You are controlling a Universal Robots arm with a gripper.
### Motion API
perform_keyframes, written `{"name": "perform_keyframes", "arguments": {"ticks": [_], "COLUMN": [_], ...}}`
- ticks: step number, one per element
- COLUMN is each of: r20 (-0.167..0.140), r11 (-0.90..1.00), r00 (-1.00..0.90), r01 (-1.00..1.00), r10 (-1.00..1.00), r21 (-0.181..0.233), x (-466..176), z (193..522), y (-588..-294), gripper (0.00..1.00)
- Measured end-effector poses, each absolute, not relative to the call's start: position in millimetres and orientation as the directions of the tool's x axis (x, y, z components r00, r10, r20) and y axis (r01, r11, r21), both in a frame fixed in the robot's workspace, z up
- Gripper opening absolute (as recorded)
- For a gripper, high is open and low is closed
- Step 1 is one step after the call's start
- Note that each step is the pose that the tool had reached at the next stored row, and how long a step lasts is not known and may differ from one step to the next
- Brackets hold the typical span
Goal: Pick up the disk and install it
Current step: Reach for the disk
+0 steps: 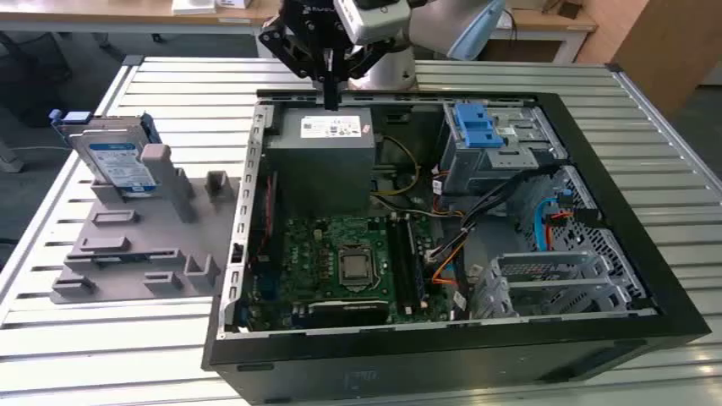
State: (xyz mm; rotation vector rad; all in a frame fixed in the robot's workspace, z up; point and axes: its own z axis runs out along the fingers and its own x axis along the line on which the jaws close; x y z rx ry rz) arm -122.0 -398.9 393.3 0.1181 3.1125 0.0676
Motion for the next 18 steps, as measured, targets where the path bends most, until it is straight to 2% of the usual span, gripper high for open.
{"name": "perform_keyframes", "arguments": {"ticks": [18], "r20": [-0.024], "r11": [0.996], "r00": [-0.997], "r01": [0.075], "r10": [0.076], "r21": [0.044], "x": [-128.0], "z": [393.2], "y": [-398.9], "gripper": [0.11]}}
